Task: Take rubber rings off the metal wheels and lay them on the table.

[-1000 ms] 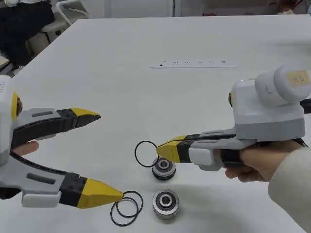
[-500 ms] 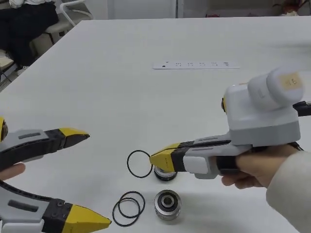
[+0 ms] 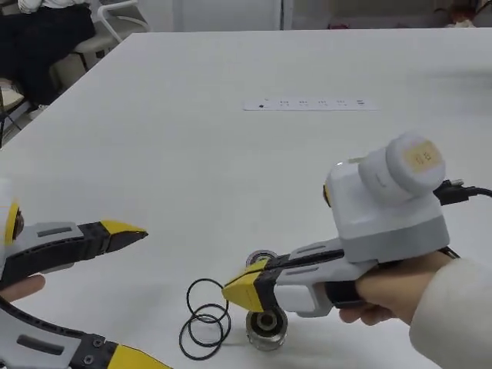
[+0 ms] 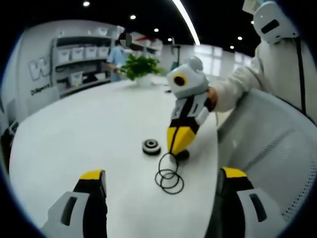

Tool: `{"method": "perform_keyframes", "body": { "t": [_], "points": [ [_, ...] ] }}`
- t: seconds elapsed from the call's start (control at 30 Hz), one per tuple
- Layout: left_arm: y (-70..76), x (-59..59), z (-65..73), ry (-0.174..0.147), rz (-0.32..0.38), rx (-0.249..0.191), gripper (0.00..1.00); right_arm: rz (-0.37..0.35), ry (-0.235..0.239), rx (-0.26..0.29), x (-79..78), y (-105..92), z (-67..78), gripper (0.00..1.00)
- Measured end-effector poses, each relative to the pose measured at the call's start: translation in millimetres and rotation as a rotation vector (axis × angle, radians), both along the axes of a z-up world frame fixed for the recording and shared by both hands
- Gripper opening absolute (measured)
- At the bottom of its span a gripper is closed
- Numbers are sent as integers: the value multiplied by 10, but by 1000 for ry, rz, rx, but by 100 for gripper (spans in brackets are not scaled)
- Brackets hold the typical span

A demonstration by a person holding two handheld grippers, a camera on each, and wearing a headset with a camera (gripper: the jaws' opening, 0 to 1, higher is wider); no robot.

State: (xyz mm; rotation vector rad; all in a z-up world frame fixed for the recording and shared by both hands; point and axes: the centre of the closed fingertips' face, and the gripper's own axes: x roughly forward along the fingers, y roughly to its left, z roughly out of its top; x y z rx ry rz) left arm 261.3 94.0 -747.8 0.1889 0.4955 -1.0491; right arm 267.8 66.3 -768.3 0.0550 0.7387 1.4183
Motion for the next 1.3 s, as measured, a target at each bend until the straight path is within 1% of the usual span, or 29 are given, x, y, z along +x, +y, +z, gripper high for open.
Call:
{"method": "perform_keyframes", "body": {
  "t": [0.07, 0.13, 0.23, 0.3, 0.43, 0.6, 0.87, 1.07, 1.3],
  "points": [
    [-12, -18, -13, 5, -9, 3, 96, 12, 2, -11, -22, 2, -43, 0],
    [-12, -21, -18, 6, -12, 6, 96, 17, -8, -24, -25, -1, -78, 0],
    [8, -5, -22, 8, -2, 3, 95, 3, -22, -48, 24, -24, -131, 0],
    [14, 1, -21, 8, 2, 1, 95, -6, -23, -59, 49, -36, -157, 0],
    [11, 6, -20, 7, 2, -1, 95, -15, -20, -76, 66, -43, -196, 0],
    [11, -3, -42, 12, -3, 6, 95, -18, -36, -103, 88, -35, -253, 0],
    [8, -10, -58, 17, -6, 9, 95, -1, -79, -140, 86, -21, -311, 0],
    [11, -10, -61, 17, -5, 12, 94, 18, -101, -148, 75, -12, -311, 2],
    [12, -14, -68, 19, -7, 14, 94, 21, -106, -158, 76, -45, -305, 3]
  ]
}}
